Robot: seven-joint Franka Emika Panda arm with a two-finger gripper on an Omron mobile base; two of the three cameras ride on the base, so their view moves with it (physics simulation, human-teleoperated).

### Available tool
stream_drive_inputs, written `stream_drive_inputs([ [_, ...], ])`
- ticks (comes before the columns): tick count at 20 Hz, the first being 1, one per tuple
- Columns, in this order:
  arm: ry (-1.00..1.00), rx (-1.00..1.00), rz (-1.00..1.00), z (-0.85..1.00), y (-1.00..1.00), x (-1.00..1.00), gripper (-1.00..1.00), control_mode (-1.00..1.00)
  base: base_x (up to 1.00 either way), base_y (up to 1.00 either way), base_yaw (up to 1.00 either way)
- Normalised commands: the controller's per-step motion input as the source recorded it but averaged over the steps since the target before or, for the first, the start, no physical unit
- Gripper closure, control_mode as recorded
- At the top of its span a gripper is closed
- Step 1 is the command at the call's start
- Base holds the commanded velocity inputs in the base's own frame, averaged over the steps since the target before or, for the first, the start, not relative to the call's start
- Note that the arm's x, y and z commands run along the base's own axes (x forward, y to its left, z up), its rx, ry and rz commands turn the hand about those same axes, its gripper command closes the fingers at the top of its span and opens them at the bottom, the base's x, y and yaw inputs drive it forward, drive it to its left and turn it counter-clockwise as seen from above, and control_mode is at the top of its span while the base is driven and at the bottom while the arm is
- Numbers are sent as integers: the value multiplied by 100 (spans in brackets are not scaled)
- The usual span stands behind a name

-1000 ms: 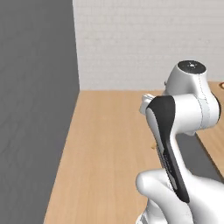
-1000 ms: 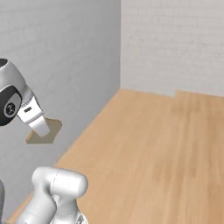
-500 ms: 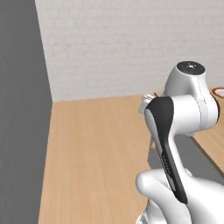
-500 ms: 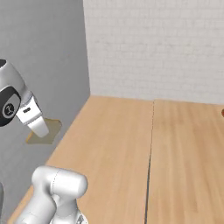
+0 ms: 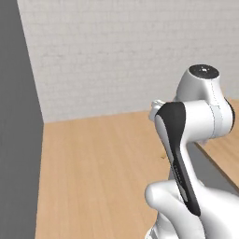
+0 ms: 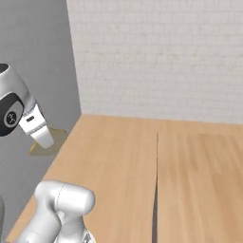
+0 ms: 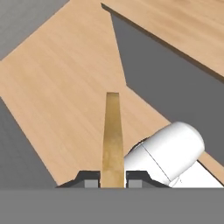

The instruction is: Start the toaster. Once the lever pops up, take the bread to the plate on the dining counter.

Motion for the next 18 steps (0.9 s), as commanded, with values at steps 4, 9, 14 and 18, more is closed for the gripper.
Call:
stream_drive_inputs([
  [4, 0, 0, 0, 0, 0, 0, 100, 100, 100, 17, -16],
  [9, 0, 0, 0, 0, 0, 0, 100, 100, 100, 14, -19],
  [14, 0, 0, 0, 0, 0, 0, 100, 100, 100, 12, -24],
  [18, 0, 0, 0, 0, 0, 0, 100, 100, 100, 6, -32],
])
